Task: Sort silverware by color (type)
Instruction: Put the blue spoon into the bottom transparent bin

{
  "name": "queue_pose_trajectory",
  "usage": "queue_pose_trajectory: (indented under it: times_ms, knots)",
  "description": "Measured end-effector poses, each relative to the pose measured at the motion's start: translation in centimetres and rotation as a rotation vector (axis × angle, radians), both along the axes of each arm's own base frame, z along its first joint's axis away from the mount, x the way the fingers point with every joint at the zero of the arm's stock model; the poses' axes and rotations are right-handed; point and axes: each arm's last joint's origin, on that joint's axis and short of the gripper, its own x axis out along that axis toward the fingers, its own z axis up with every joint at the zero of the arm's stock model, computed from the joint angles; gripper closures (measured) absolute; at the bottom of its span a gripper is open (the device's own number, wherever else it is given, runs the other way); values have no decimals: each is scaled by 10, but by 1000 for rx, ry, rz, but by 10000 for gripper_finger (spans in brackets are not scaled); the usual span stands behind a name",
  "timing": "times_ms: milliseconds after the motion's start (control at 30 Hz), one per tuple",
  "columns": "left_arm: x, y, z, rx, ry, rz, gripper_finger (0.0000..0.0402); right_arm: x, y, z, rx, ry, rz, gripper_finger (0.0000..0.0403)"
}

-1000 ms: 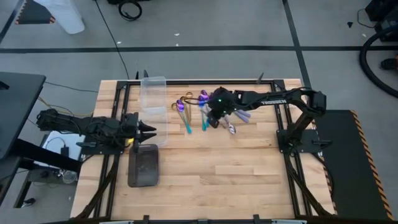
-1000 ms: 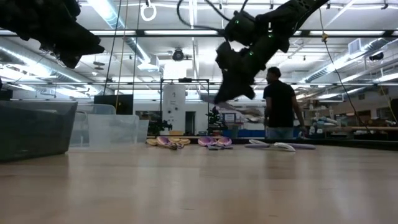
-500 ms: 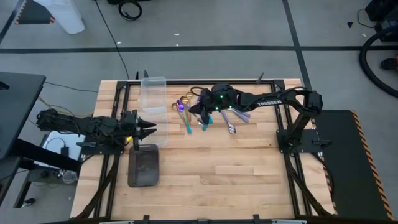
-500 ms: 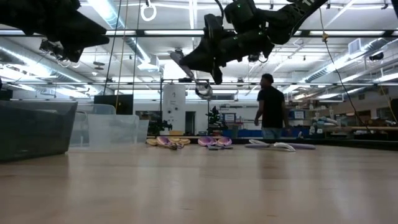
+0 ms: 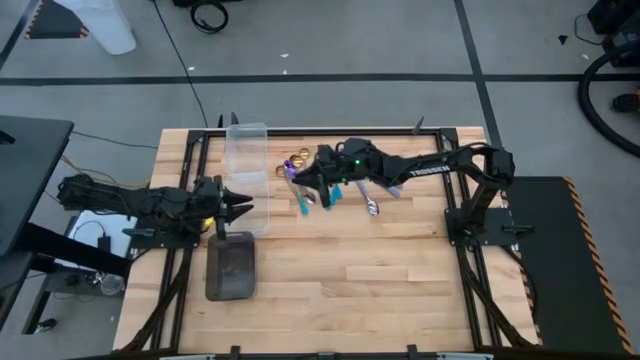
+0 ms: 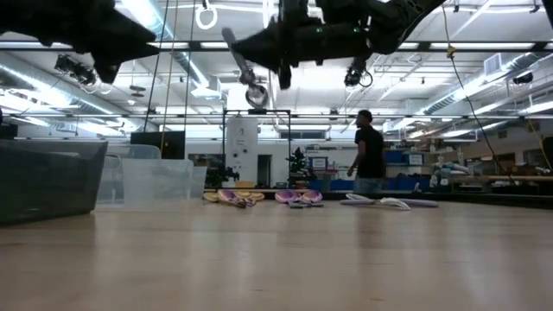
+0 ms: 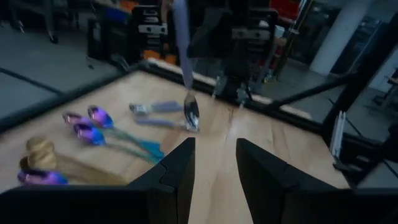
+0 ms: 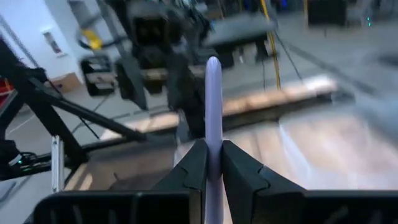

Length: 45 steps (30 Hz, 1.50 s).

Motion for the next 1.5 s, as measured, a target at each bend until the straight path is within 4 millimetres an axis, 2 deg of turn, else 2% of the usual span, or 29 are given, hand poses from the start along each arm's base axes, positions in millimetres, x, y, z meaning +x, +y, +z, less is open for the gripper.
queue_pose_trajectory:
  times_ms: [167,267,367,500,633,833,1233,1500]
  knots:
    - [24,-3,1,123,-22,72,271,2,6,9,-56,-81,7,359]
    - [36,-1,1,168,-34,121,252,2,6,11,-57,-106,32,359]
    - [45,3,-2,172,-37,133,222,1,7,12,-62,-117,72,359]
    - [57,8,-6,147,-52,66,182,2,10,14,-104,-142,100,359]
    - [67,14,-9,147,-84,87,167,2,14,16,-140,-169,110,359]
    - [83,20,-10,163,-157,40,175,2,17,17,-159,-187,111,359]
    - [129,24,0,253,-129,16,187,2,16,18,-179,-193,103,359]
    - [132,23,3,253,-99,-16,257,2,16,15,-185,-165,107,359]
